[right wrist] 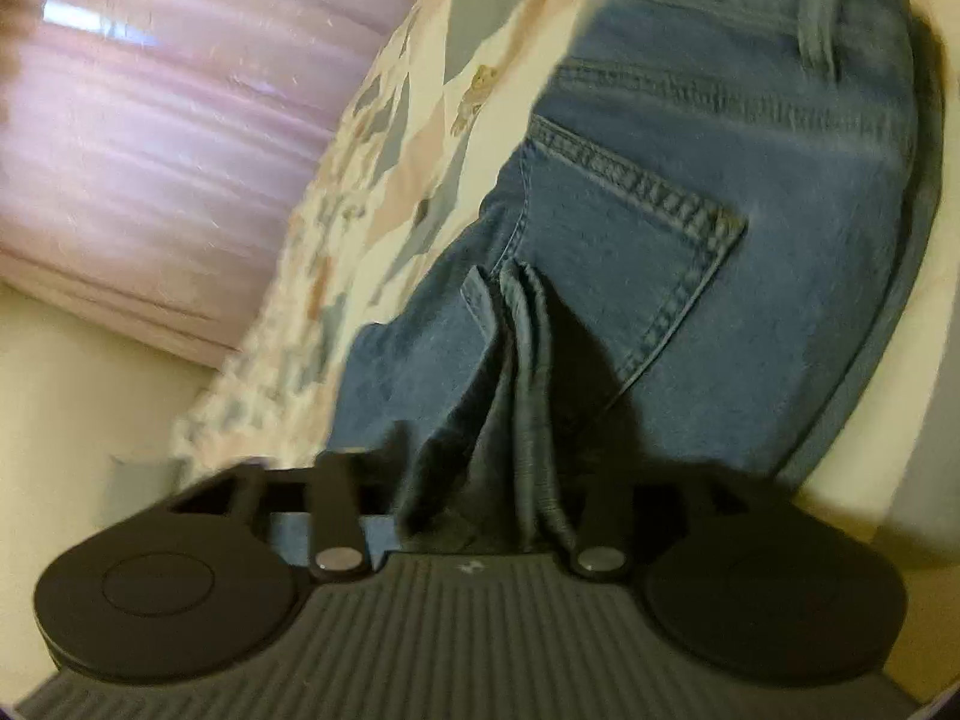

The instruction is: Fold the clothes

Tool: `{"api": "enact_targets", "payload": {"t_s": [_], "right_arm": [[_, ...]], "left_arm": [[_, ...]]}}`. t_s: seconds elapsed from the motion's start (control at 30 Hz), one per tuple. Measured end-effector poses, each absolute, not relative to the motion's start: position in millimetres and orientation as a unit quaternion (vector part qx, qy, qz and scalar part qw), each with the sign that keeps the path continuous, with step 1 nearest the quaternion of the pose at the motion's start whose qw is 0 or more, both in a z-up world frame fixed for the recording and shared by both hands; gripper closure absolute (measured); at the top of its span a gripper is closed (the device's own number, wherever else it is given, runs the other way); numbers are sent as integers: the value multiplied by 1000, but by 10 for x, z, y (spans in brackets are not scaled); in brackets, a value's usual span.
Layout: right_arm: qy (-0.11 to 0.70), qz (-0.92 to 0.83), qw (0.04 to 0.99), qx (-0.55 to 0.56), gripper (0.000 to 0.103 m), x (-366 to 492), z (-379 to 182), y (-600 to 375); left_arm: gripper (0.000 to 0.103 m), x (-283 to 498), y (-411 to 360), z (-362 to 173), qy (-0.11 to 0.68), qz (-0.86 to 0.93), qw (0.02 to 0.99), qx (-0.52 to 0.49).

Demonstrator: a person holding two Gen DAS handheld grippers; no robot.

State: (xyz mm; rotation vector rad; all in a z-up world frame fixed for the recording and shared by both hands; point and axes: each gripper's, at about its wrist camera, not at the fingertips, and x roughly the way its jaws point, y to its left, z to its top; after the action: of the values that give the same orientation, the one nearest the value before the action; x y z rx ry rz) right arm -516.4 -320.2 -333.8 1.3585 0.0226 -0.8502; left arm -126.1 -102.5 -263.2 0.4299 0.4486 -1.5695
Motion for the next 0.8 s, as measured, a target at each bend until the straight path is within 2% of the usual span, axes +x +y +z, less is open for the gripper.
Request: {"api": "enact_targets", "payload": {"t_s": [0.07, 0.1, 0.13, 0.17, 0.23, 0.3, 0.47, 0.6, 0.73, 0.8], "right_arm": [[26, -382, 706, 596, 47, -5066, -3307, -3235], [47, -386, 714, 583, 51, -5006, -3285, -3249], [80, -393, 725, 560, 64, -4924, -3261, -3252], [120, -405, 738, 526, 92, -4836, -3234, -3238], [178, -422, 761, 460, 91, -4747, -3157, -3186], [198, -428, 785, 401, 92, -4694, -2993, -3127], [196, -471, 816, 271, 93, -4873, -2483, -3123], [197, -518, 789, 265, 93, -5387, -2364, -3316], [201, -532, 760, 313, 93, -5688, -2775, -3598], [186, -529, 766, 315, 93, -5738, -2808, -3592]], "left_arm": [[60, -1270, -1042, -2517, 187, -703, 660, 186], [60, -1282, -1051, -2466, 179, -711, 654, 186], [59, -1301, -1065, -2427, 171, -720, 646, 189], [59, -1327, -1082, -2398, 163, -727, 639, 194], [59, -1372, -1163, -2408, 157, -728, 634, 208], [60, -1415, -1266, -2462, 163, -727, 629, 221], [58, -1522, -1410, -2443, 166, -747, 611, 202], [56, -1655, -1606, -2492, 168, -758, 596, 204], [56, -1783, -1843, -2730, 186, -754, 585, 233], [57, -1790, -1902, -2819, 193, -745, 589, 246]]}}
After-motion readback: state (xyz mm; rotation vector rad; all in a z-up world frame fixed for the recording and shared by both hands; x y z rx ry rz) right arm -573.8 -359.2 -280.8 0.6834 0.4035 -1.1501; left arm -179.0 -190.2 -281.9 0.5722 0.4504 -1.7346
